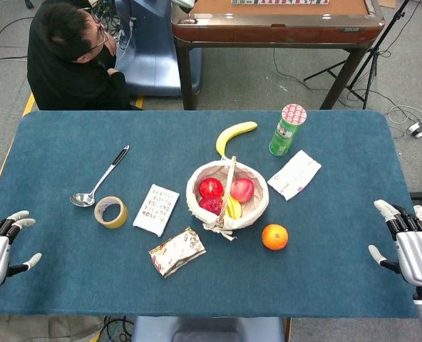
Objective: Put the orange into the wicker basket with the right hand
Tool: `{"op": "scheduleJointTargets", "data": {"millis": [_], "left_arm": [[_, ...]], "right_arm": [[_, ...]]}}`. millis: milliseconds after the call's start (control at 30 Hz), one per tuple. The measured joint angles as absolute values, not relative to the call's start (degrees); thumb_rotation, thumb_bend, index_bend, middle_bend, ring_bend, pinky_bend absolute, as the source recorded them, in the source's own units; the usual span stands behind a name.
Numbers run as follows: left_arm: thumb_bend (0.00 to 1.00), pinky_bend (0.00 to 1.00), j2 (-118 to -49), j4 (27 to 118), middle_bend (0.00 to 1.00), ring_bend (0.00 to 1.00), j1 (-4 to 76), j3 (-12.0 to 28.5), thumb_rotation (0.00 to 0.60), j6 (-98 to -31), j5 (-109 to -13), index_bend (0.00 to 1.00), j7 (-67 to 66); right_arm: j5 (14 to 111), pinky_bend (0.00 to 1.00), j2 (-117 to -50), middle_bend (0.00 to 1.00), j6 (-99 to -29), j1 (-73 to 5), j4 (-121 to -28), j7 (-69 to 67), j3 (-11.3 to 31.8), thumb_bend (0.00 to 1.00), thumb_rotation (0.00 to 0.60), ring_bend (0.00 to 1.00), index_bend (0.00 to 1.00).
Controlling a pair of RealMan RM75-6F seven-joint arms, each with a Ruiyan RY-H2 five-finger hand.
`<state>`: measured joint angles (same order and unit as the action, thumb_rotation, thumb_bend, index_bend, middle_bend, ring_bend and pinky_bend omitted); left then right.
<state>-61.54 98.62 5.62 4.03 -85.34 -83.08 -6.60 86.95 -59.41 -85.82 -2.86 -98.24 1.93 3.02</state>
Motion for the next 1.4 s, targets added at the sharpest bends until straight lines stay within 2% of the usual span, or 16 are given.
{"op": "scheduleJointTargets", "data": {"millis": [400,667,1033,1200,1400], "left_arm": [[0.17,0.23,-61.7,98.7,0.22,0.24,5.6,3.7,0.600,-85.3,-83.5,0.36,-6.9],[0.17,0.23,-61.6,98.8,0.22,0.24,5.6,3.7,0.600,-85.4,-83.8,0.36,-6.7],[0.17,0.23,-61.5,98.7,0.22,0.24,5.2,3.6,0.600,-86.1,-83.8,0.36,-6.2],[0.17,0.23,-61.3,98.5,0.22,0.24,4.8,3.7,0.600,-86.6,-83.7,0.36,-5.8],[0.17,0.23,-61.2,98.3,0.22,0.24,4.6,3.7,0.600,-86.8,-83.4,0.36,-5.6]], "right_arm": [[88.1,0.22,-59.6,0.17,-86.9,-2.5,-97.8,1.4,2.8,0.23,0.600,0.12,0.11],[91.4,0.26,-60.3,0.20,-86.6,-3.1,-97.1,1.1,1.9,0.23,0.600,0.15,0.11],[95.6,0.30,-62.6,0.23,-77.6,-8.3,-96.7,3.3,-0.4,0.23,0.600,0.18,0.12],[95.5,0.32,-64.0,0.27,-73.1,-11.2,-96.5,4.9,-0.5,0.23,0.600,0.22,0.19],[93.9,0.33,-65.7,0.28,-67.9,-14.6,-96.4,7.0,0.1,0.23,0.600,0.22,0.24]]}}
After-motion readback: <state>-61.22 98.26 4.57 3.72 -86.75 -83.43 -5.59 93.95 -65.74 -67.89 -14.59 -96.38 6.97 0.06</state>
